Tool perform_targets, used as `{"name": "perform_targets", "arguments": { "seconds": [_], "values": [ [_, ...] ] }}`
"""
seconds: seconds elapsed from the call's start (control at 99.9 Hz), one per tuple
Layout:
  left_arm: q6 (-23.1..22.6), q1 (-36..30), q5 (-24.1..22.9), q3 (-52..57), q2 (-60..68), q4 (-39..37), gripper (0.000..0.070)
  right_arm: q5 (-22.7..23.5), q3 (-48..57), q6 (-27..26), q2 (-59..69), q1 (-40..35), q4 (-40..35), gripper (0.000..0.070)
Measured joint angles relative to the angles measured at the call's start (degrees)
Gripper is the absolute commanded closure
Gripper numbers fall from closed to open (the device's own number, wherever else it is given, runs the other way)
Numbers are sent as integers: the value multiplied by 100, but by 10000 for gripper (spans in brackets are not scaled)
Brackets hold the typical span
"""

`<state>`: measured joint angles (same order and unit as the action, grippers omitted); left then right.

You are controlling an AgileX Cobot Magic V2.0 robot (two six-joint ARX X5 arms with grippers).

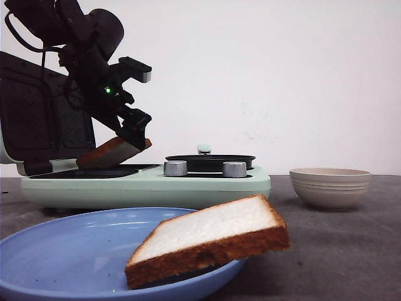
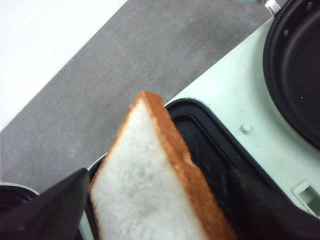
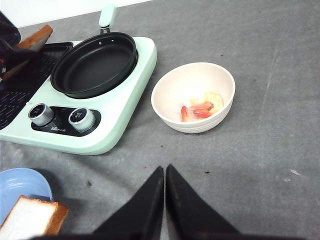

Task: Make breakfast with bread and shrimp
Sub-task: 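Lower the bread into the sandwich maker plate and open the left gripper, then raise the left gripper away from the sandwich maker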

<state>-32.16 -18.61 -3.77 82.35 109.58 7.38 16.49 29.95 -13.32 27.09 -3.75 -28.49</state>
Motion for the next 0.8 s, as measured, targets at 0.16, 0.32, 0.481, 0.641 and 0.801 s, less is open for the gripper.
{"name": "perform_targets", "arguments": {
  "seconds": [0.16,0.32,0.481,0.641,0.801],
  "values": [
    [52,0,37,0,0,-2,171,0,0,0,0,0,0,700],
    [98,0,70,0,0,-2,132,0,0,0,0,0,0,700],
    [225,0,70,0,0,-4,132,0,0,0,0,0,0,699],
    [498,0,168,0,-13,0,132,2,0,20,0,0,2,374],
    [844,0,284,0,-323,33,133,0,0,24,0,0,4,337]
  ]
}}
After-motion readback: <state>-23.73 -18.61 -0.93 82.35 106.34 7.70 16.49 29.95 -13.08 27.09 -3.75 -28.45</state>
